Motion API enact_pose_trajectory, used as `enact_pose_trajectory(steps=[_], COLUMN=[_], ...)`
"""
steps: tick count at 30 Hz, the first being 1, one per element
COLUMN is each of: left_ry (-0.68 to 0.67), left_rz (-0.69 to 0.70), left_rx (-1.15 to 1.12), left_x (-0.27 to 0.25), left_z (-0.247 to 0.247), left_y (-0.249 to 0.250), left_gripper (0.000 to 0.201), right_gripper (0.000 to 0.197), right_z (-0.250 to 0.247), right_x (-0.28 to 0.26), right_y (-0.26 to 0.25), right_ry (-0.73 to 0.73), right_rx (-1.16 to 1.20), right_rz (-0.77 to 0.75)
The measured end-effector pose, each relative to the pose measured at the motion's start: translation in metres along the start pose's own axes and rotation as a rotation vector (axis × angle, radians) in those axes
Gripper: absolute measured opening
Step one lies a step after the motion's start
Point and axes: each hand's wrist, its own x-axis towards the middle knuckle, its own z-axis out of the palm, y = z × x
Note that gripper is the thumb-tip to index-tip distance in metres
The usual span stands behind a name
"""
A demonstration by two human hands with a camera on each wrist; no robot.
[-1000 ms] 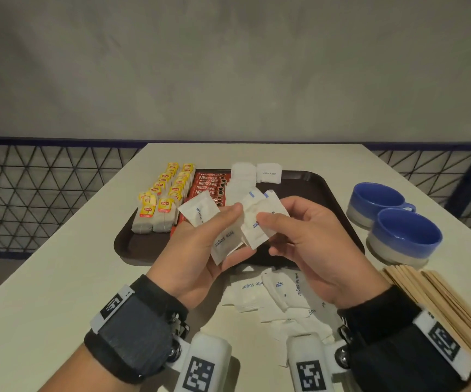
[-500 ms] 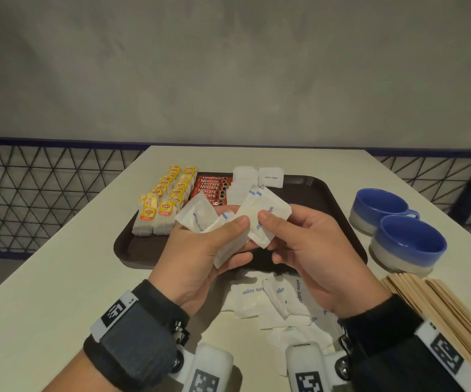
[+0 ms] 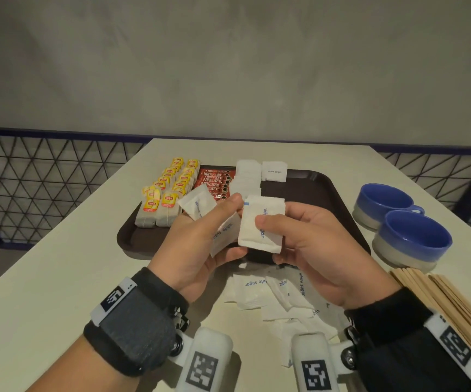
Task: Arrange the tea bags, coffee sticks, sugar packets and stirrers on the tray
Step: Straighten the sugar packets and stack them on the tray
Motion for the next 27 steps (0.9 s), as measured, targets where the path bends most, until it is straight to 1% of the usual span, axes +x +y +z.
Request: enact_pose_trajectory(steps=[2,4,6,8,10,13,16,18,22,27], left_ry=[-0.028,-0.028,0.001,0.035,0.062,0.066,0.039,0.019,0.006,0.016], left_rz=[0.002,0.018,0.038,0.051,0.048,0.017,-0.018,-0.034,-0.039,-0.049], left_rx=[0.025,0.033,0.022,0.002,-0.009,-0.014,-0.003,0.007,0.003,-0.026], left_x=[-0.0011,-0.0016,-0.0013,-0.0003,0.0009,0.0015,0.0000,-0.0010,-0.0017,-0.0033], left_z=[0.0014,0.0025,0.0025,0.0012,-0.0004,-0.0013,-0.0003,0.0009,0.0008,0.0013], left_y=[-0.0009,-0.0027,-0.0032,-0.0023,-0.0004,0.0021,0.0025,0.0012,0.0019,0.0058], left_gripper=[0.029,0.030,0.033,0.028,0.023,0.024,0.016,0.015,0.021,0.021], right_gripper=[0.021,0.023,0.020,0.012,0.016,0.022,0.018,0.016,0.019,0.020], right_z=[0.0015,0.0023,0.0018,0.0016,0.0027,0.0039,0.0008,-0.0014,-0.0020,-0.0027], right_x=[-0.0006,-0.0004,-0.0007,-0.0023,-0.0037,-0.0023,0.0006,0.0013,0.0014,0.0016], right_y=[0.0009,0.0014,0.0004,-0.0020,-0.0031,-0.0034,-0.0058,-0.0065,-0.0063,-0.0068], right_ry=[-0.033,-0.041,-0.046,-0.072,-0.080,0.004,0.121,0.165,0.170,0.175], right_rx=[-0.021,-0.026,-0.005,0.020,0.026,0.066,0.135,0.163,0.167,0.180], right_rz=[0.016,0.022,0.032,0.053,0.054,0.026,-0.004,-0.027,-0.046,-0.064])
